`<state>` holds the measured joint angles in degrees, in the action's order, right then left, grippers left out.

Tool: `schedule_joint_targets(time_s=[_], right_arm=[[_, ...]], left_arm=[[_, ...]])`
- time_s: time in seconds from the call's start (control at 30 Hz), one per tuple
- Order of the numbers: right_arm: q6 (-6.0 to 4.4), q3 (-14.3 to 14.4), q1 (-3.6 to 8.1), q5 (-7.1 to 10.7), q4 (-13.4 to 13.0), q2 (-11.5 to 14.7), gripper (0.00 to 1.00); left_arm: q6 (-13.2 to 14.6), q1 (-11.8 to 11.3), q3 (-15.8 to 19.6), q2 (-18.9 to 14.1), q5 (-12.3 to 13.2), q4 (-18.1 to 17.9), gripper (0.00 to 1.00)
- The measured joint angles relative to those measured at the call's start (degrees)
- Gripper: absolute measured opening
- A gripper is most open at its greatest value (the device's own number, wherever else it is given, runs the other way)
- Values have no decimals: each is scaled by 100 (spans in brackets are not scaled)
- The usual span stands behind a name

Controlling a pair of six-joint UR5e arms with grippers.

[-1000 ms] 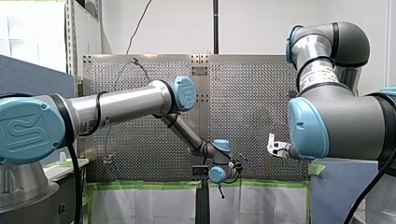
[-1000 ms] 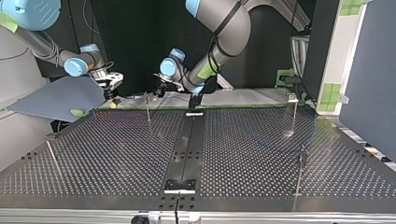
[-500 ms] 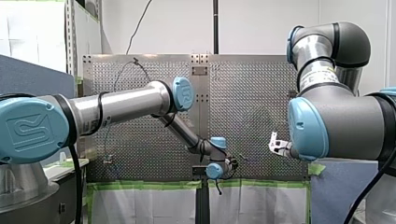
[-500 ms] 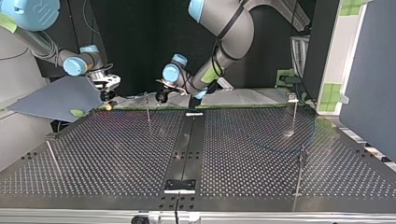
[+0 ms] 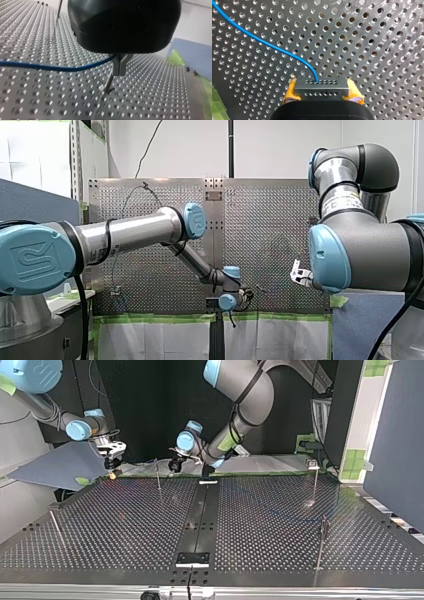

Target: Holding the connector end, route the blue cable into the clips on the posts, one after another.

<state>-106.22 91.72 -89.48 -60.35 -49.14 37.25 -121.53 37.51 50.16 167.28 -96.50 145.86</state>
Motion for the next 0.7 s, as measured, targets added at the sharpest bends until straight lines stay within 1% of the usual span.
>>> schedule_joint_targets(time_s=[0.07,0.17,0.33,0.43,0.6,0.63,0.7], right_arm=[[-25,1,5,4,-19,-9,0],[-35,1,14,-10,-19,-54,0],[-35,0,46,-98,-20,-196,0],[-44,-13,63,-125,-45,-227,0],[-103,-53,104,-147,-87,-250,0],[-133,-64,119,-159,-111,-273,0],[-161,-96,143,-184,-124,-332,0]], left_arm=[[2,-34,-17,0,2,52,0],[12,-28,-30,2,23,153,0],[22,22,-33,6,88,232,0],[24,17,-34,5,131,246,0],[24,-45,-35,2,211,250,0],[24,-57,-35,2,222,251,0],[24,-91,-35,1,250,251,0]])
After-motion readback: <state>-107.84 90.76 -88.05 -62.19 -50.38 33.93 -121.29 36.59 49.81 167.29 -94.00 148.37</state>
